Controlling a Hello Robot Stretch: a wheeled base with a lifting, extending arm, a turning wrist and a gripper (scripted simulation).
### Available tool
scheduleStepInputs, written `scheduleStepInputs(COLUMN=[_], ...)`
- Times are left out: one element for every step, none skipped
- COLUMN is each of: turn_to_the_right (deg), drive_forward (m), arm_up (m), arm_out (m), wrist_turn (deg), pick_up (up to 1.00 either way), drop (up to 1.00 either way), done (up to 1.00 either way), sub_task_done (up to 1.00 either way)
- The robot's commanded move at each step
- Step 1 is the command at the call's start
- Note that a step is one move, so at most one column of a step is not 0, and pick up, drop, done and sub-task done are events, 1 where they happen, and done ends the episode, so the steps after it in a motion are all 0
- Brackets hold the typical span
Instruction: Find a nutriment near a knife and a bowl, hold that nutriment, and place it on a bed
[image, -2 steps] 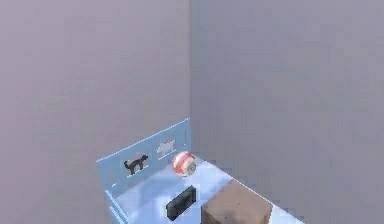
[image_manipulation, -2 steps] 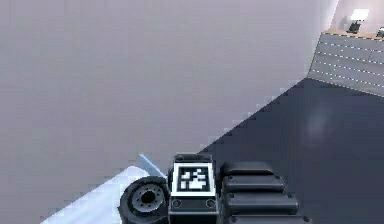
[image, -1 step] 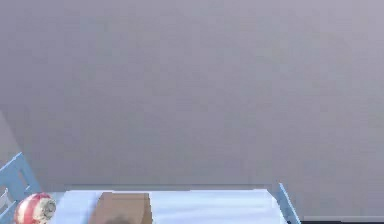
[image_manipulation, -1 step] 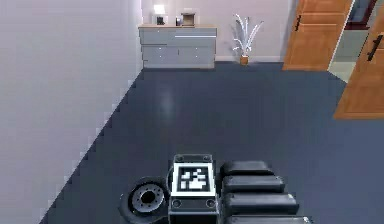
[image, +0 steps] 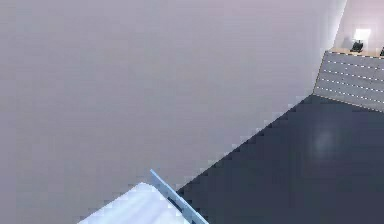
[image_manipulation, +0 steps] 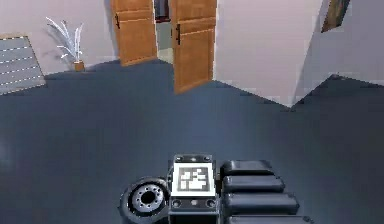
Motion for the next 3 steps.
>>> scheduleStepInputs(turn_to_the_right=[27.0, -45.0, -45.0], drive_forward=[0.00, 0.00, 0.00], arm_up=[0.00, 0.00, 0.00], arm_out=[0.00, 0.00, 0.00], wrist_turn=[0.0, 0.0, 0.0], pick_up=[0.00, 0.00, 0.00], drop=[0.00, 0.00, 0.00], done=[0.00, 0.00, 0.00], sub_task_done=[0.00, 0.00, 0.00])
